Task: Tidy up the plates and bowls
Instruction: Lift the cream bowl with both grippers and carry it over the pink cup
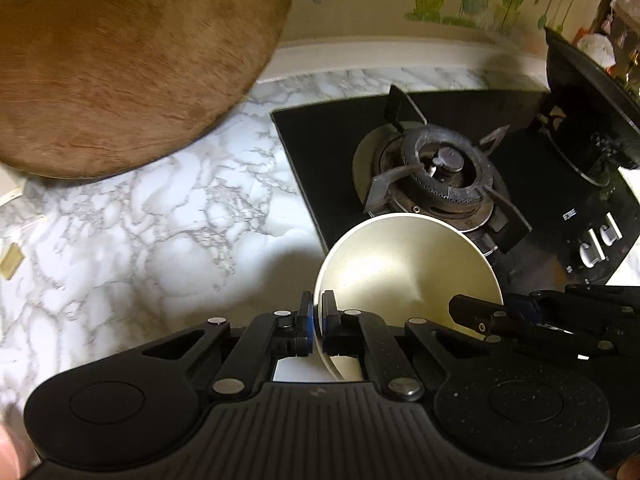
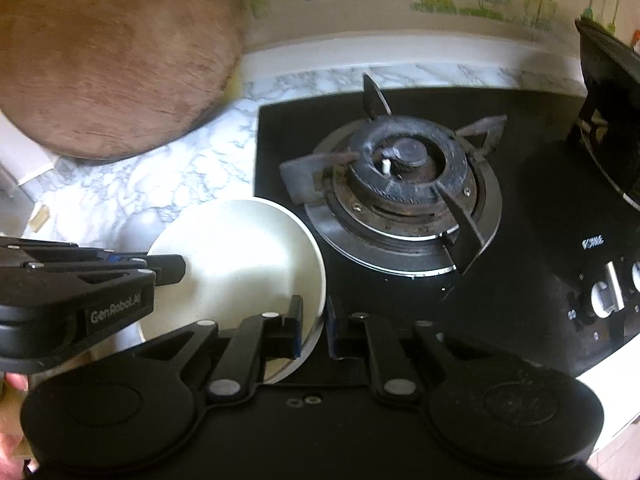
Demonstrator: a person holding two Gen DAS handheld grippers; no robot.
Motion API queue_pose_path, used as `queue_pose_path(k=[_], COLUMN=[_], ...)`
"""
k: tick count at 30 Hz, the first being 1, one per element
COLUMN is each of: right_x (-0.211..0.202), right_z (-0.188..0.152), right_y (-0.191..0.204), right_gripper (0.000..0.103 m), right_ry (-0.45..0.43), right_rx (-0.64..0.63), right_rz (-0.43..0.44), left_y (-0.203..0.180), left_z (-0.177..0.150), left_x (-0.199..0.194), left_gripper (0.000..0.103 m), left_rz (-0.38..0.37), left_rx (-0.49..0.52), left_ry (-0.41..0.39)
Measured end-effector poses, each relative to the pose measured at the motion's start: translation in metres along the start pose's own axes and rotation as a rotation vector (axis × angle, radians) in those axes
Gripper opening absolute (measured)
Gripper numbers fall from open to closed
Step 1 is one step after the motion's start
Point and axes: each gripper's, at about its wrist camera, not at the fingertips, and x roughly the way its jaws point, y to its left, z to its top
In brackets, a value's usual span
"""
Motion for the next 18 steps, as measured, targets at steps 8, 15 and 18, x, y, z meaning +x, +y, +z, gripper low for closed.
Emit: queue_pose_path(k=[8,15,18], right_x=[-0.042,-0.064,-0.068], right_z=[0.002,-0.001,-0.002], right_y=[0.034,0.077,0.098], right_gripper=[0.012,0.012,0.012], right_ry=[-0.047,-0.079,-0.081], right_rx=[-0.071,-0.148,-0.180], right_rz=[0.040,0.082,0.102], left_y=[0.028,0.066,0.085], left_z=[-0.015,-0.032,-0.043], left_x=[-0.057,-0.093,-0.105], left_gripper=[0.003,0.004,0.004], left_rz=[0.024,0.058,0.080], left_rx=[-0.040,-0.084,-0.106], left_ry=[-0.041,-0.067,-0.072])
